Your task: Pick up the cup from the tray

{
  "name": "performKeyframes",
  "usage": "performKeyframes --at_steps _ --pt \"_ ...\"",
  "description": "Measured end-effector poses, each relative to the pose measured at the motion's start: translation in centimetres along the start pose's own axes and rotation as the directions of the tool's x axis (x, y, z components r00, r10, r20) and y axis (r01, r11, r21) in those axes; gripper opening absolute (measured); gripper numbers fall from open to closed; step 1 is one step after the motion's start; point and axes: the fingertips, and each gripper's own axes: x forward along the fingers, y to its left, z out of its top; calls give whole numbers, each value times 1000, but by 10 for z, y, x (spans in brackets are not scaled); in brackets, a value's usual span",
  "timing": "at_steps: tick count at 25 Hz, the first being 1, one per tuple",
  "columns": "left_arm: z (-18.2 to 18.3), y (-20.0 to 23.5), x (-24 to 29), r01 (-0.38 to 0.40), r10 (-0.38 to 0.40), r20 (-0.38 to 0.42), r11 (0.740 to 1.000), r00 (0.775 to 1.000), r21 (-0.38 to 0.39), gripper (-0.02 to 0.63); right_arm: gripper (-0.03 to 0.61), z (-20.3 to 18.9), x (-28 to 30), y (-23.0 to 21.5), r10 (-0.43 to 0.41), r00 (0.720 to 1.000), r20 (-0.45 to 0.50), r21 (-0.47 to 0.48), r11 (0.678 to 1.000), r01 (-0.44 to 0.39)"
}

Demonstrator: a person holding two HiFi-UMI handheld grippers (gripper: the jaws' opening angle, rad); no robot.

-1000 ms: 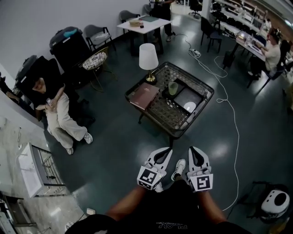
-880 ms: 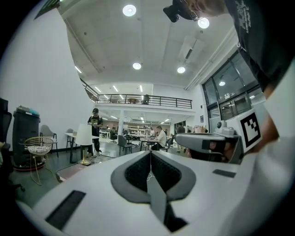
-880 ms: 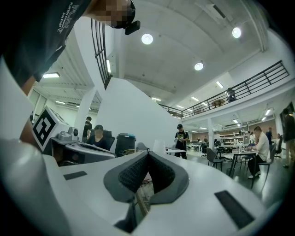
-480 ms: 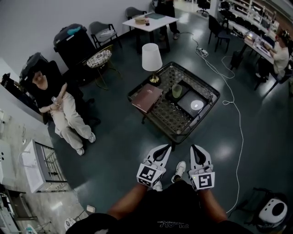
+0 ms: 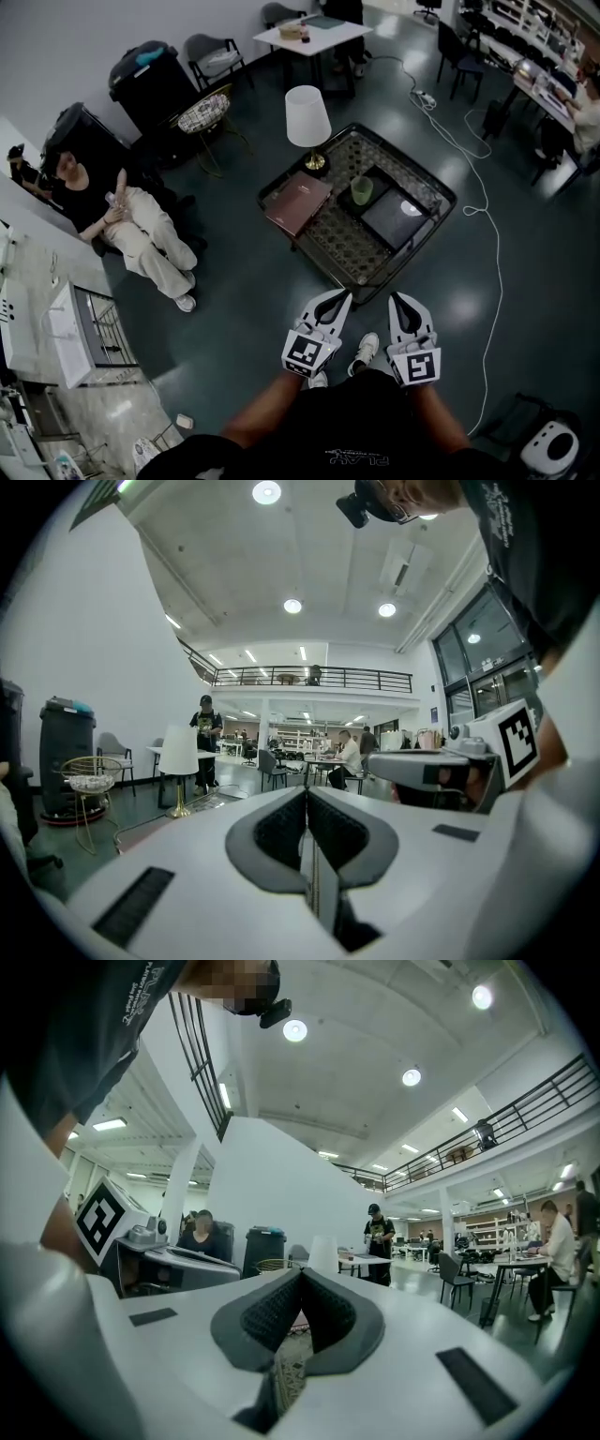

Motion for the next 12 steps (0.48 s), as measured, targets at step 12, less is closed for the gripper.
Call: performKeyframes --at_steps 12 --pt "12 16 63 -53 53 -15 999 998 12 11 11 -8 35 -58 43 999 -10 35 998 -43"
